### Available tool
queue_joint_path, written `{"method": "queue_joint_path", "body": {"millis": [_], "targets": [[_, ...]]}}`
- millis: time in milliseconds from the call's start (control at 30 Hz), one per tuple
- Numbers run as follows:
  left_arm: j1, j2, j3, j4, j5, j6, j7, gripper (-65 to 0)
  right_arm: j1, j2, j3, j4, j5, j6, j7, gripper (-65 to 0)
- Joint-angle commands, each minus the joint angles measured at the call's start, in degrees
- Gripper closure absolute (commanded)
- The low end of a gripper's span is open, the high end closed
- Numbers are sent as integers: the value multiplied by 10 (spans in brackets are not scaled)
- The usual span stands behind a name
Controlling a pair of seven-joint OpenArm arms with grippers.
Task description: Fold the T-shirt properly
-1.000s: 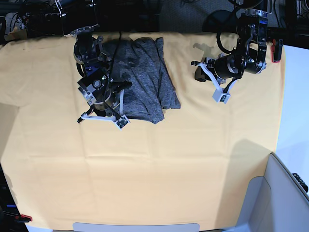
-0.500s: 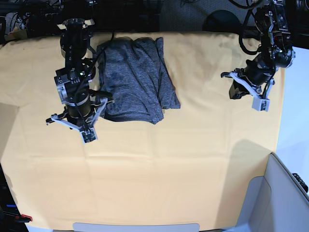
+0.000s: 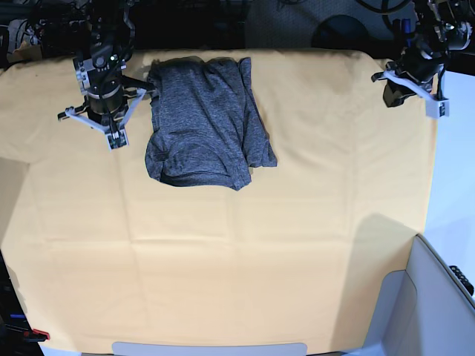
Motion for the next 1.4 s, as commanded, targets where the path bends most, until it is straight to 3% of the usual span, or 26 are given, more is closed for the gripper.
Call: {"method": "queue_joint_path", "body": {"millis": [0,233,400,500,633,833,1100,1233,1367], "targets": [[15,-7,-22,10,-51,-3,-7,-2,-15,4,6,11,-2,-2,20,0],[96,-7,-125,9,-171,-3,-6,-2,-110,11,12,11,0,-2,40,0],[115,-6,-145,4,-167,-3,-1,-2,-160,10,-1,11,1,-2,41,0],[121,13,-141,-9,-133,-3,-1,-2,-176,10,-1,9,1,-2,41,0],[121,21,-116,-38,-91,-2,-5,-2,-186,10,-3,7,1,-2,41,0],[117,21,-72,-163,-89,-2,-11,-2,-187,13,-31,-33,1,-2,41,0],[105,22,30,-325,-88,-2,-149,-1,-179,13,-37,-147,1,-2,88,0],[94,22,34,-344,-88,-2,-155,-1,-189,13,-37,-157,1,-2,97,0],[94,21,33,-343,-88,-2,-156,-1,-217,17,-59,-95,1,-3,97,0]]}}
